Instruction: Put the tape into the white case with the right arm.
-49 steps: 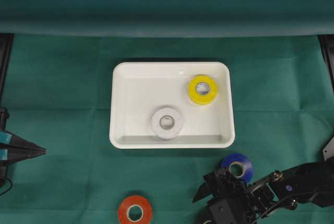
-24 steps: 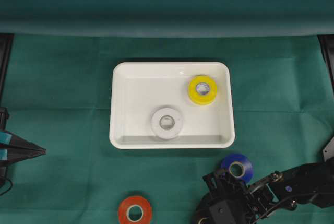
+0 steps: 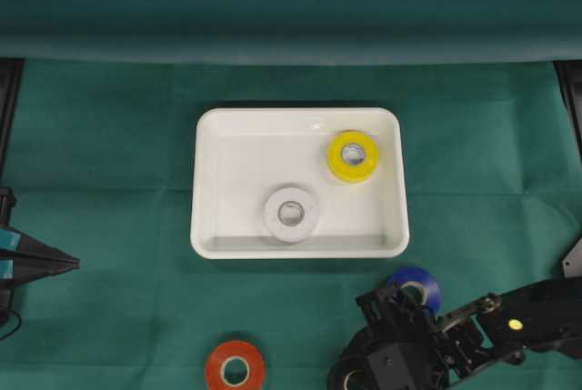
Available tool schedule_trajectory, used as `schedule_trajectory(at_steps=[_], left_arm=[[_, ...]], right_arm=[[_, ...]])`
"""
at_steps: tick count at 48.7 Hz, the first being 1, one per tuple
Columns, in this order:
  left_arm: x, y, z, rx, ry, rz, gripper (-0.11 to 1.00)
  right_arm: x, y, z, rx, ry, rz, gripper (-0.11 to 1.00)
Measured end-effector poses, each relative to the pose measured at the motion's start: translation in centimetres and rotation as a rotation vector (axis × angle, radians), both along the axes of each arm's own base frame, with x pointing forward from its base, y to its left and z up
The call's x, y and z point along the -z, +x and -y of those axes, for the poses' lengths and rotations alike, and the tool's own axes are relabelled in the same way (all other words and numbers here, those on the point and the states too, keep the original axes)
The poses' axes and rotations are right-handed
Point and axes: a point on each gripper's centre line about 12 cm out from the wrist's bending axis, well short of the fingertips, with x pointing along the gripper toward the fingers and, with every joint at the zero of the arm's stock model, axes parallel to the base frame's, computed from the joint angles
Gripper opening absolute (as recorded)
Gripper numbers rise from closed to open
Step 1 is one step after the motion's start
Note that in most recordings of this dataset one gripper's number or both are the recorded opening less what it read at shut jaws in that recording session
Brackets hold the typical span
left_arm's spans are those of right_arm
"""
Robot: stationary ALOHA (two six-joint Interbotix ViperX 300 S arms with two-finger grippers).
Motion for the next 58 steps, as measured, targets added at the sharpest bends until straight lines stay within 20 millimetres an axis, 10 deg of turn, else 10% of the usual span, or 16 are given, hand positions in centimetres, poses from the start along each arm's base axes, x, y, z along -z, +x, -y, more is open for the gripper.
schedule_trajectory(at_steps=[36,58], left_arm=[[0.0,0.0,0.0,0.000,0.000,0.000,0.00],[0.0,0.0,0.0,0.000,0.000,-0.002,0.00]], right_arm=[[-2.9,-0.5,1.3,0.068,-0.066,-0.029,-0.01],[-3.9,-0.2,8.1,0.268,-0.077,-0.032,-0.01]])
